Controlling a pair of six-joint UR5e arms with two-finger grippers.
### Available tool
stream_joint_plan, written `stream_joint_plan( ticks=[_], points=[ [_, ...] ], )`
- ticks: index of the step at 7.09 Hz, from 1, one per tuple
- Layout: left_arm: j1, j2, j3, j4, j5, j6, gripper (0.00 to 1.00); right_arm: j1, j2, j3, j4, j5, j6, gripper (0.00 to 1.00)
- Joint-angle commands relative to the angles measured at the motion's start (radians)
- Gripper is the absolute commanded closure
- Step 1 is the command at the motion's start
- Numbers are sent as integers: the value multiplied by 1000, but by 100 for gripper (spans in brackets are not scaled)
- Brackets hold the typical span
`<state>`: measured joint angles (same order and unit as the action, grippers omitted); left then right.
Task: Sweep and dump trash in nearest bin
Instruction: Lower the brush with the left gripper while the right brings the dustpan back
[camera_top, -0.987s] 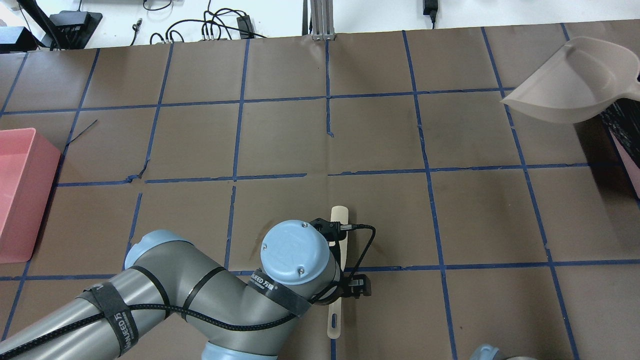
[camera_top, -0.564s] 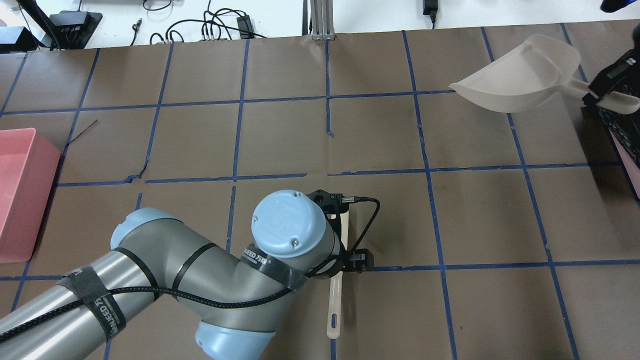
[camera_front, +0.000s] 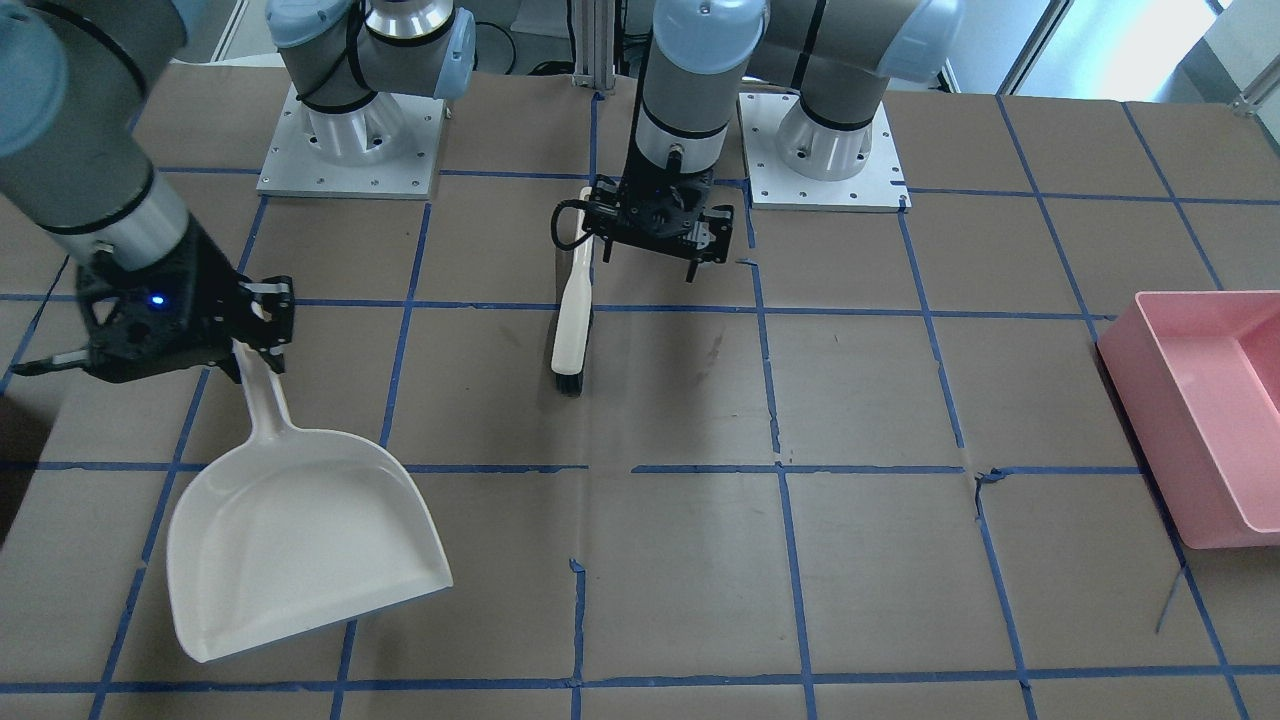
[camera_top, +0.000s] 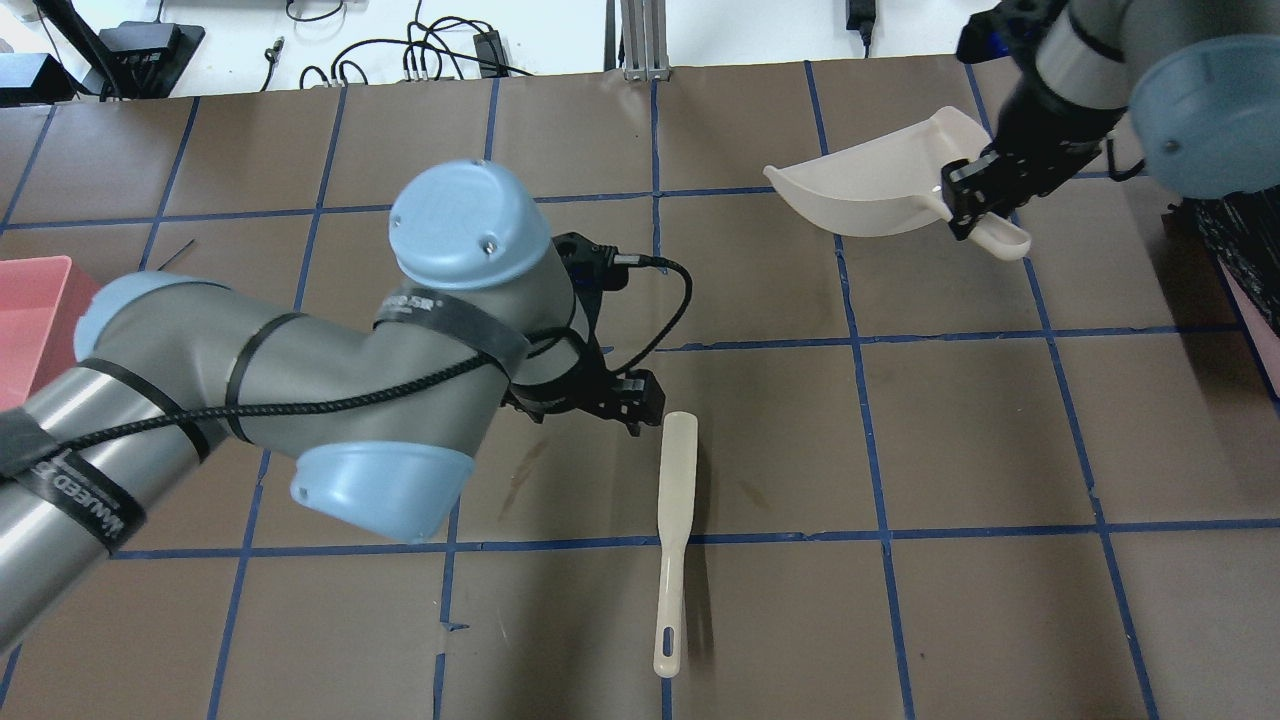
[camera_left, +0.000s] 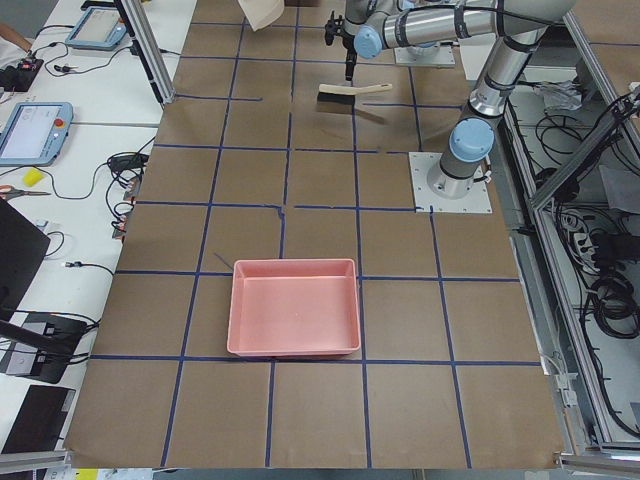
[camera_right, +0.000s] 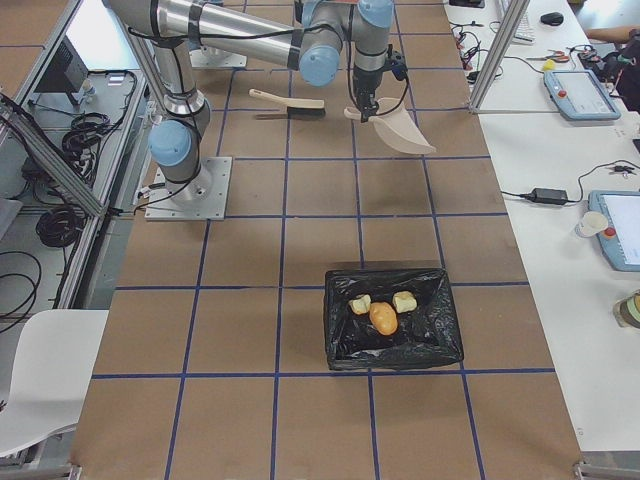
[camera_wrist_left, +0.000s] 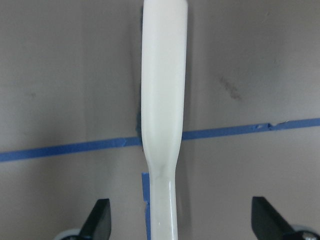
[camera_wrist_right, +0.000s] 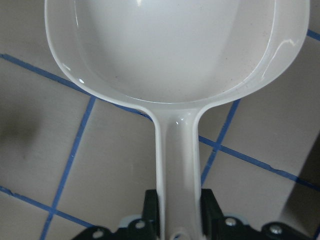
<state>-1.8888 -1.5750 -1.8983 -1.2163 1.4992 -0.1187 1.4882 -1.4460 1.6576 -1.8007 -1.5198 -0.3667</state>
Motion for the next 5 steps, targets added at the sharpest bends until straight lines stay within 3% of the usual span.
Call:
stream_joint_plan(
  ticks=[1, 3, 5],
  points=[
    [152, 9, 118, -145, 53, 114, 0, 160, 59, 10, -107, 0, 189, 100],
    [249, 22, 217, -244, 131, 152, 0, 318, 148, 10, -250, -10, 355, 100],
    [354, 32, 296, -339, 138, 214, 0, 397, 220, 4, -343, -14, 483, 100]
  ],
)
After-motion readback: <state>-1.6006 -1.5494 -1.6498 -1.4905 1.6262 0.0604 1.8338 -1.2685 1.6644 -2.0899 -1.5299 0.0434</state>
